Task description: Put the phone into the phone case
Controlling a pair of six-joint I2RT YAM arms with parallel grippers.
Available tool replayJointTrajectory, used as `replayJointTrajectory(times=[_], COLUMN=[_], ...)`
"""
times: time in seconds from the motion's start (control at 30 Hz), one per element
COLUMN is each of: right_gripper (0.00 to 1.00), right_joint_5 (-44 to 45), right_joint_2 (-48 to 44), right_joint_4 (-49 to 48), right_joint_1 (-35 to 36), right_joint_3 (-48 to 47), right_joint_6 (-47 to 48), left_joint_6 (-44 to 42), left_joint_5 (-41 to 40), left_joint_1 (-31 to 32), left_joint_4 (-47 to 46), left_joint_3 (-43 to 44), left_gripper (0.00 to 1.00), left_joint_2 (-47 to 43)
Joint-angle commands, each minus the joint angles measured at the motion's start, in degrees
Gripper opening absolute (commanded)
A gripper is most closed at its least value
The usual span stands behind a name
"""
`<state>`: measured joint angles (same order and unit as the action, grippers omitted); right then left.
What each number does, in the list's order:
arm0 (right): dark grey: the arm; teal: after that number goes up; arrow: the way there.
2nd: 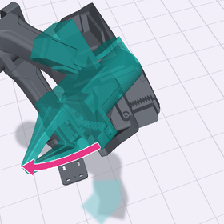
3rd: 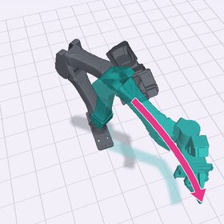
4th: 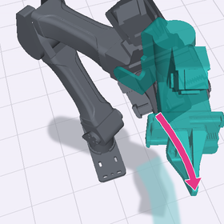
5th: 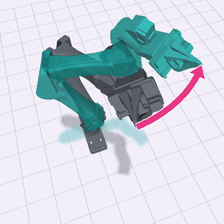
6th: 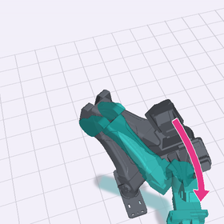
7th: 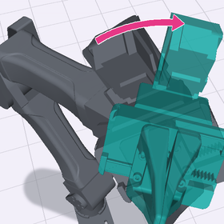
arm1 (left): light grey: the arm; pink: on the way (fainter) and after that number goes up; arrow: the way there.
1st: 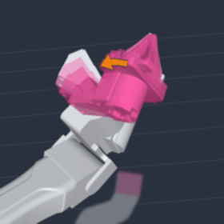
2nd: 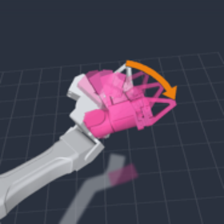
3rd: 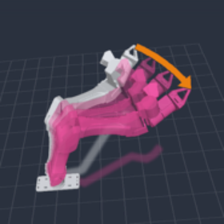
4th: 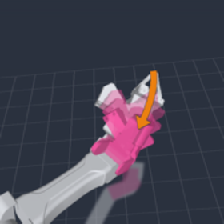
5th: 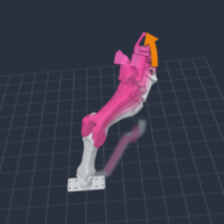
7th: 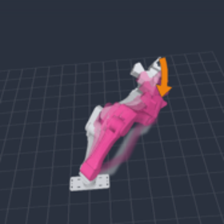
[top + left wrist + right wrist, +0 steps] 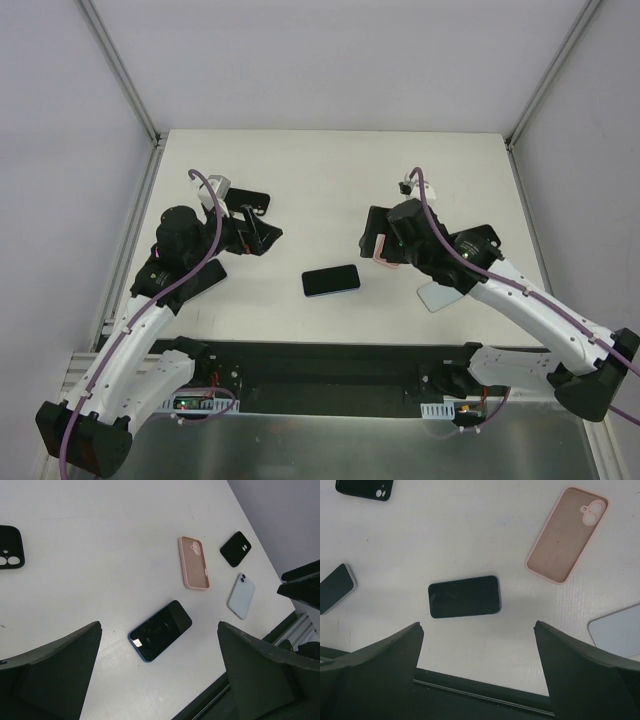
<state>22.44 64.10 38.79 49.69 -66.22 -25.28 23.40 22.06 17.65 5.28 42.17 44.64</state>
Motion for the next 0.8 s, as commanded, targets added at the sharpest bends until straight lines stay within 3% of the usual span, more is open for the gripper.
replayJointTrajectory(times=[0.0,0.27,0.43,0.6,0.67,0.77], right_gripper=[0.96,0.96,0.96,0.98,0.97,0.89], right_joint_5=[0.85,1.12,-1.77,-8.19,-15.00,-21.54], right_joint_2=[-1.61,-0.64,1.11,5.77,8.32,11.66], right_joint_4=[-0.73,1.29,-0.72,-3.01,-6.25,-10.65], right_joint_1=[0.14,0.14,-0.38,-4.16,-7.23,-9.35], right_joint_3=[-1.46,-1.47,1.35,2.93,3.63,4.87], right_joint_6=[0.14,1.81,9.44,16.31,16.84,15.53], left_joint_6=[-0.63,2.61,17.71,28.61,29.25,26.89], left_joint_5=[0.26,-2.98,-4.75,-2.38,-3.25,-4.13], left_joint_1=[0.28,0.37,0.28,0.37,0.63,1.51], left_joint_4=[-0.88,-0.36,3.59,3.95,3.95,3.86], left_joint_3=[0.01,-0.95,-4.63,-10.61,-11.93,-11.94], left_gripper=[0.99,0.98,0.93,0.83,0.84,0.84], left_joint_2=[-0.61,0.36,2.46,5.80,6.94,8.44])
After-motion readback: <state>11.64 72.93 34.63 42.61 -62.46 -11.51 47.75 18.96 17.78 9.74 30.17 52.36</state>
